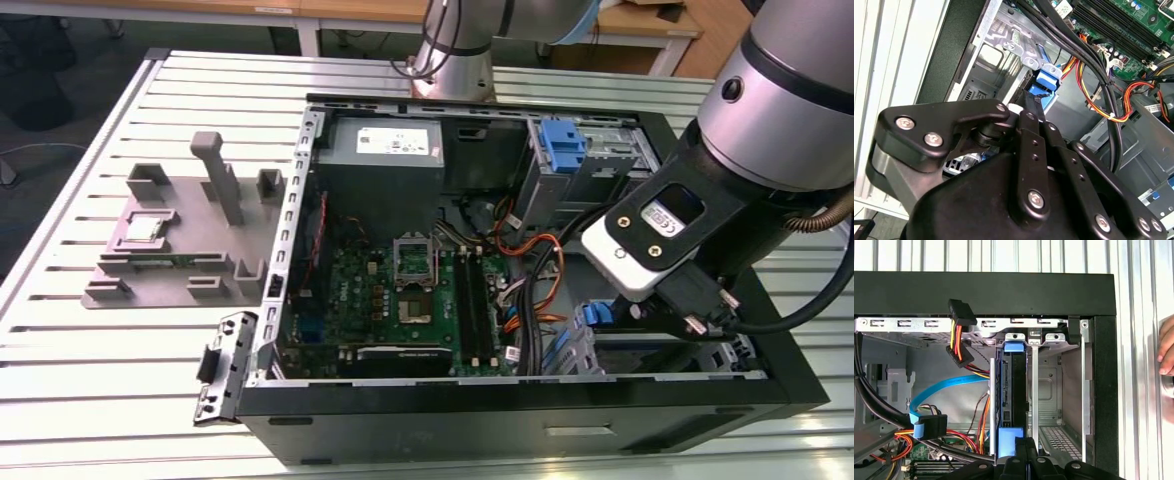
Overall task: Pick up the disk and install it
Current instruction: 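Insert the disk into the insertion slot, then insert the first disk wire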
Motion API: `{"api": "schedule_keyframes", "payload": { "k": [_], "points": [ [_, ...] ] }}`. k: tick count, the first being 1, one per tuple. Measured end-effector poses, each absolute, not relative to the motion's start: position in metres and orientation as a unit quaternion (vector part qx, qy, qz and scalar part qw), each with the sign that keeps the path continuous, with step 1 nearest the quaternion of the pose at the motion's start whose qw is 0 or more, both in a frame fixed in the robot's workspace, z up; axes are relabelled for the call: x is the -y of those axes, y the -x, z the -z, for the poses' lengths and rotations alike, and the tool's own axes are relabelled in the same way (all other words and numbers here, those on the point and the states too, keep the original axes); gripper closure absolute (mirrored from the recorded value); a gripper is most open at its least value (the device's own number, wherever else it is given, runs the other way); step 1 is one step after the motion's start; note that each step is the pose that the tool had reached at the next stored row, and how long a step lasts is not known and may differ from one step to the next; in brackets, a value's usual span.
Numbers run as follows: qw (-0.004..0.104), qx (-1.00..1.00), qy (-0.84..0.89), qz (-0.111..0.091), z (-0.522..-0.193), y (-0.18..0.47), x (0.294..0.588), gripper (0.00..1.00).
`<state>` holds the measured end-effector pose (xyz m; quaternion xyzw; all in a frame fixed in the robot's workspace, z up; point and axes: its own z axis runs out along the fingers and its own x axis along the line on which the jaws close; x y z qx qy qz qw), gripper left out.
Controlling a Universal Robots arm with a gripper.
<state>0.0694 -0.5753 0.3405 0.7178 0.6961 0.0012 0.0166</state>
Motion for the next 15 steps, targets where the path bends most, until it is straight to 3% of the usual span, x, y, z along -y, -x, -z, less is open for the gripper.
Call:
{"api": "schedule_keyframes", "payload": {
  "k": [15],
  "points": [
    [0.017,-0.696,-0.718,-0.001,-0.3401,-0.0724,0.5753,0.9]
  ]
}}
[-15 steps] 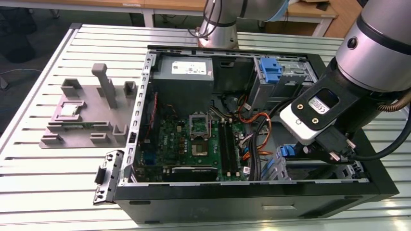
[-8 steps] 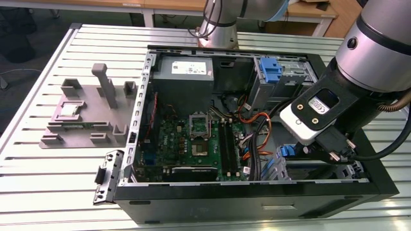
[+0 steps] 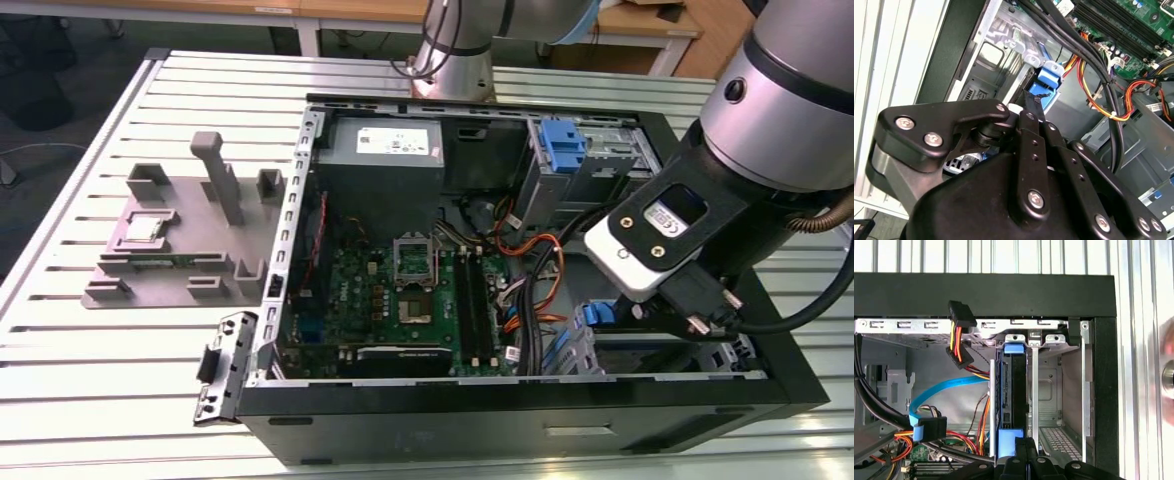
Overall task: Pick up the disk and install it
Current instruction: 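Insert the first disk wire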
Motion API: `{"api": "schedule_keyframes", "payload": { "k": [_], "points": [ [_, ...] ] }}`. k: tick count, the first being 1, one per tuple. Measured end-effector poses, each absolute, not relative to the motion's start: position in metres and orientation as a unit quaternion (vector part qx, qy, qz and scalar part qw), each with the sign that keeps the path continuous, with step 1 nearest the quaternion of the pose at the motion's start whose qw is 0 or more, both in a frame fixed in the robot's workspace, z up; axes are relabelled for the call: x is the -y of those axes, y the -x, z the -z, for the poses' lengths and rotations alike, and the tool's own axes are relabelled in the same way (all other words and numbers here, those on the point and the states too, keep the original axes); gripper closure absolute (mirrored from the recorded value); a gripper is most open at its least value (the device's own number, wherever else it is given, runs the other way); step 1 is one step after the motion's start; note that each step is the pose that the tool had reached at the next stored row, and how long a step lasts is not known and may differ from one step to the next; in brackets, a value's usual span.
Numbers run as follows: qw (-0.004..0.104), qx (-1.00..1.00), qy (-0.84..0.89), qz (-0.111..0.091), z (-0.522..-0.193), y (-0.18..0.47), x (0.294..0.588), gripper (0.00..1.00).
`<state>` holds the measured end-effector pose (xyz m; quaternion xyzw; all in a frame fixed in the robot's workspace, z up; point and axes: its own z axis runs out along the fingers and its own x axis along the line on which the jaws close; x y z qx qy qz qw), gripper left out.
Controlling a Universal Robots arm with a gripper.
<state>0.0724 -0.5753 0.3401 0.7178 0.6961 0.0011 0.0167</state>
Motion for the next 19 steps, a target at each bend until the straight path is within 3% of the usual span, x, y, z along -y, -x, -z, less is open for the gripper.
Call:
{"api": "schedule_keyframes", "payload": {
  "k": [19],
  "points": [
    [0.017,-0.696,-0.718,-0.001,-0.358,-0.08,0.575,0.9]
  ]
}}
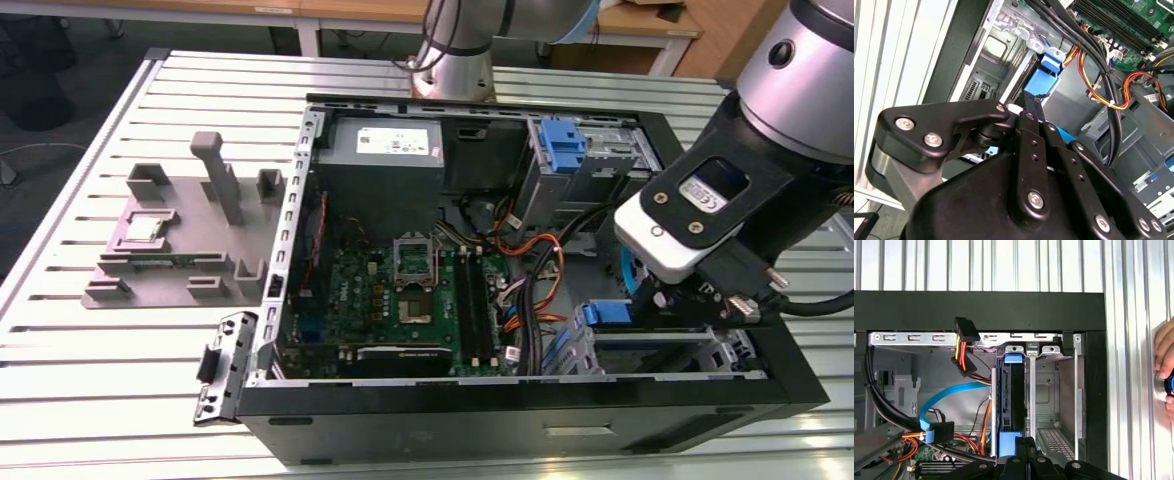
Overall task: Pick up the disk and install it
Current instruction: 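Insert the first disk wire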
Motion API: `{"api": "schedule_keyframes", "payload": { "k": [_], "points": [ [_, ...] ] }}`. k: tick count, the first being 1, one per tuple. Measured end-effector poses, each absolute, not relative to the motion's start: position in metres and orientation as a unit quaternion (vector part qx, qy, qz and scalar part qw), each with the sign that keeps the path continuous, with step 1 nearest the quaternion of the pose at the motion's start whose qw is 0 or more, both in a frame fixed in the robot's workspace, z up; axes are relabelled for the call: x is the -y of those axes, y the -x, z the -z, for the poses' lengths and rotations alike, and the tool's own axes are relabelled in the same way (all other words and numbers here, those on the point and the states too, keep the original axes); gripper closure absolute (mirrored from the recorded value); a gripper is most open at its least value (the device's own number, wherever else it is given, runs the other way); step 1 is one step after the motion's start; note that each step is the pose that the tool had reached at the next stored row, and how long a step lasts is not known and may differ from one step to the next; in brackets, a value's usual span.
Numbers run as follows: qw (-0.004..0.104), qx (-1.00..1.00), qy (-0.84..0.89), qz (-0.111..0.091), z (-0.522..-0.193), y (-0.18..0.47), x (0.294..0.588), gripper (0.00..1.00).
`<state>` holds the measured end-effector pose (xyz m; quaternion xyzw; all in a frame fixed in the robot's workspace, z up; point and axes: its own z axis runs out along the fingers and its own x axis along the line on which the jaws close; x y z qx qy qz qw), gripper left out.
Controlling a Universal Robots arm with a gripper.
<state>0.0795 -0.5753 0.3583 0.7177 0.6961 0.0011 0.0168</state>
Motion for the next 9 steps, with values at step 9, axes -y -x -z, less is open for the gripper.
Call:
{"api": "schedule_keyframes", "payload": {
  "k": [9],
  "points": [
    [0.016,-0.696,-0.718,0.0,-0.358,-0.096,0.575,0.9]
  ]
}}
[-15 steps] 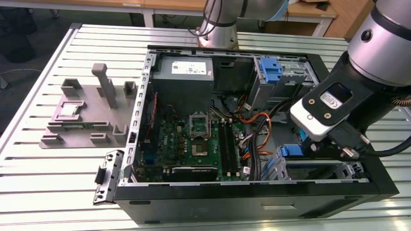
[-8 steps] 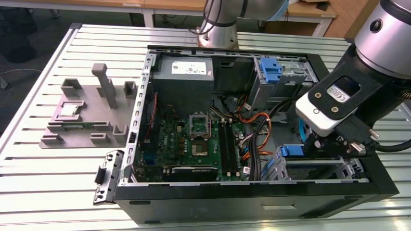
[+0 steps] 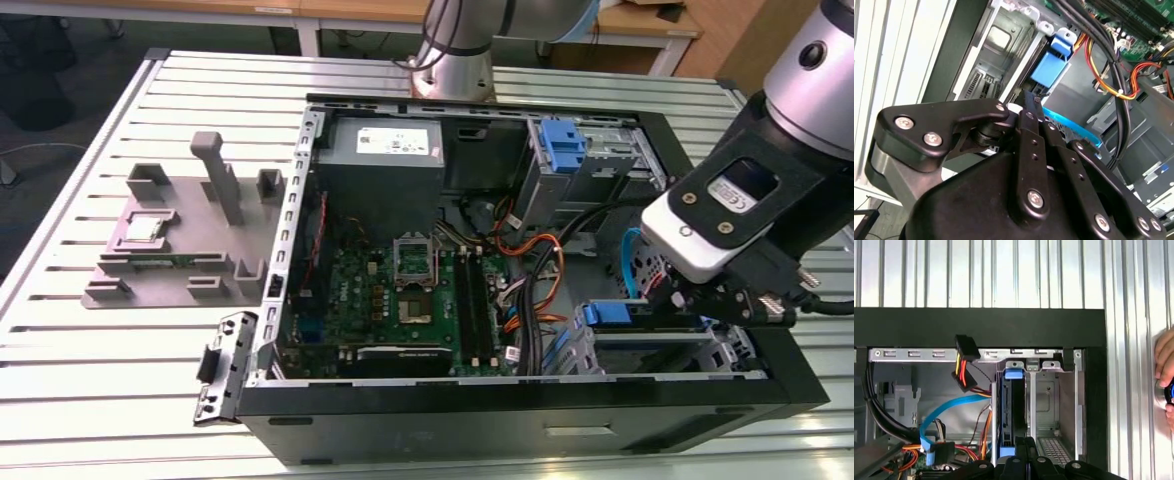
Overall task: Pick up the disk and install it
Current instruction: 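Insert the first disk wire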
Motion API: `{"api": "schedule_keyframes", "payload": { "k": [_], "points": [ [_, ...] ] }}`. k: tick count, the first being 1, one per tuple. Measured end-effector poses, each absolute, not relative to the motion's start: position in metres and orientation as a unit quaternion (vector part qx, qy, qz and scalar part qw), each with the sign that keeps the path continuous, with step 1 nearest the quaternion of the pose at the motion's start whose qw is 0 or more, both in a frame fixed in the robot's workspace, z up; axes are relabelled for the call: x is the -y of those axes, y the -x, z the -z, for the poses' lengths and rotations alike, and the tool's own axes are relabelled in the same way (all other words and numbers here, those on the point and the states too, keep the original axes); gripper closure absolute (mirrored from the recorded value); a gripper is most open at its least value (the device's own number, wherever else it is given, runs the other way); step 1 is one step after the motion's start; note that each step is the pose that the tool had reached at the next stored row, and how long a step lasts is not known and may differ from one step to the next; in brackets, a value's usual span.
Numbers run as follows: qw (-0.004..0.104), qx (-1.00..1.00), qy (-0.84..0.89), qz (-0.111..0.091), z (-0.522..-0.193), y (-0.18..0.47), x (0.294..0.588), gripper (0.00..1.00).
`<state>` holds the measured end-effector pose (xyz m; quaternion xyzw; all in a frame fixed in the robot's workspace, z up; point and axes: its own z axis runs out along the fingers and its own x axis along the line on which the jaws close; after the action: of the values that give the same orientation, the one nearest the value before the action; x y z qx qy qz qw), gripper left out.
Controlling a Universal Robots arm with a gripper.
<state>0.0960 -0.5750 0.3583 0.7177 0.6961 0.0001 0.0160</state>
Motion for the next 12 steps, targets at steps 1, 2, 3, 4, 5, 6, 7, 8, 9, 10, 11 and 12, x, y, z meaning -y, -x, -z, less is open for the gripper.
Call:
{"api": "schedule_keyframes", "payload": {
  "k": [1,2,3,4,5,6,7,8,9,10,11,12],
  "points": [
    [0.016,-0.696,-0.718,0.0,-0.358,-0.098,0.575,0.9],
    [0.016,-0.696,-0.718,0.0,-0.358,-0.099,0.574,0.9],
    [0.016,-0.696,-0.718,0.0,-0.358,-0.1,0.574,0.9],
    [0.016,-0.696,-0.718,0.0,-0.358,-0.102,0.574,0.9],
    [0.016,-0.696,-0.718,0.0,-0.358,-0.103,0.573,0.9],
    [0.016,-0.696,-0.718,0.0,-0.358,-0.105,0.572,0.9],
    [0.015,-0.696,-0.718,0.0,-0.358,-0.106,0.572,0.9],
    [0.015,-0.696,-0.718,0.0,-0.358,-0.106,0.571,0.9],
    [0.015,-0.696,-0.718,0.0,-0.358,-0.107,0.571,0.9],
    [0.015,-0.696,-0.718,0.0,-0.358,-0.108,0.57,0.9],
    [0.015,-0.696,-0.718,0.0,-0.358,-0.109,0.569,0.9],
    [0.015,-0.696,-0.717,0.001,-0.358,-0.11,0.569,0.9]
  ]
}}
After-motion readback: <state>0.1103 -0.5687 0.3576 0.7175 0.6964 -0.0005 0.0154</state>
